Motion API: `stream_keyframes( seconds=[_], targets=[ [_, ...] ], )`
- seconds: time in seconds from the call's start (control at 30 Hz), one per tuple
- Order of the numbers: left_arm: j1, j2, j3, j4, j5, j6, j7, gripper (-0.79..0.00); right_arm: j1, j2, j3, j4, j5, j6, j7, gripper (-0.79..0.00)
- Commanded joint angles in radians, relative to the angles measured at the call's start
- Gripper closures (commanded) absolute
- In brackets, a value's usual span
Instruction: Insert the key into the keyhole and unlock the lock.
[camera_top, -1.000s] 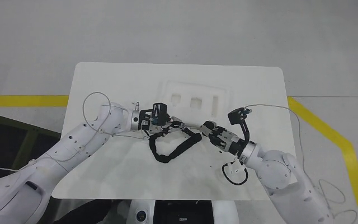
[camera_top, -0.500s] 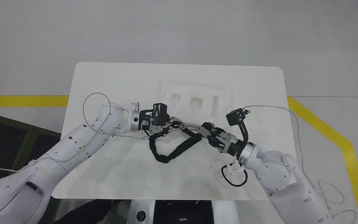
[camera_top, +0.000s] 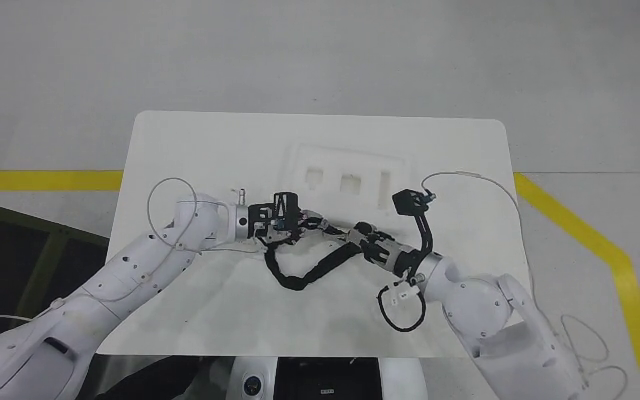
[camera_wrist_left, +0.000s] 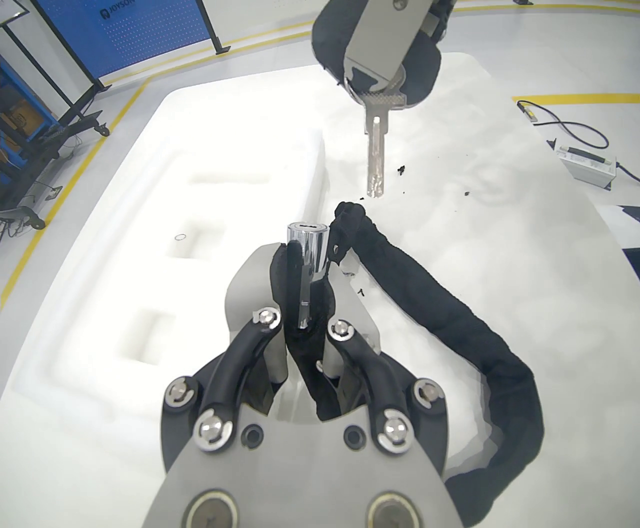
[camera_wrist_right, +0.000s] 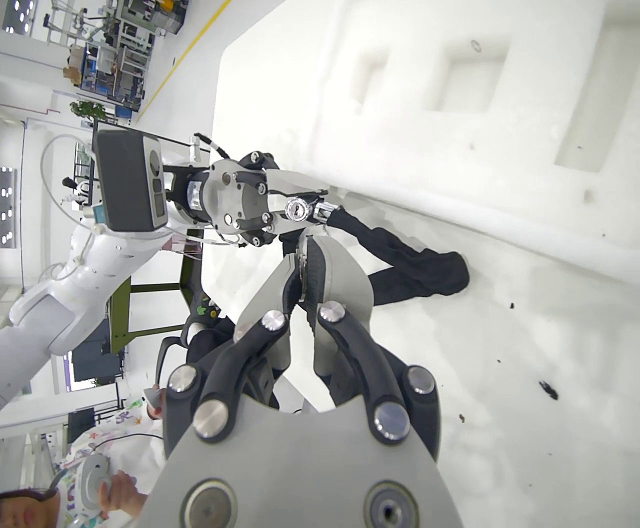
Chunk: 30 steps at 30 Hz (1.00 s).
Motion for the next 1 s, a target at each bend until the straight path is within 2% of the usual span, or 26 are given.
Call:
stream_keyframes(
  seconds=[0.0,0.37,0.6,0.97],
  targets=[
    [0.009,0.001,-0.008,-0.007,0.013,0.002,-0.005,0.000,0.009,-0.002,-0.005,-0.004,0.000,0.023,0.004,0.000],
    [0.038,-0.004,-0.042,-0.014,0.033,-0.005,-0.048,0.000,0.062,-0.019,-0.082,-0.005,-0.033,0.119,0.008,0.000],
    [0.050,-0.010,-0.062,-0.016,0.033,-0.017,-0.063,0.000,0.082,-0.031,-0.124,-0.001,-0.069,0.167,-0.033,0.000],
    [0.056,-0.013,-0.070,-0.016,0.034,-0.021,-0.063,0.000,0.106,-0.046,-0.147,0.014,-0.098,0.220,-0.069,0.000]
  ],
)
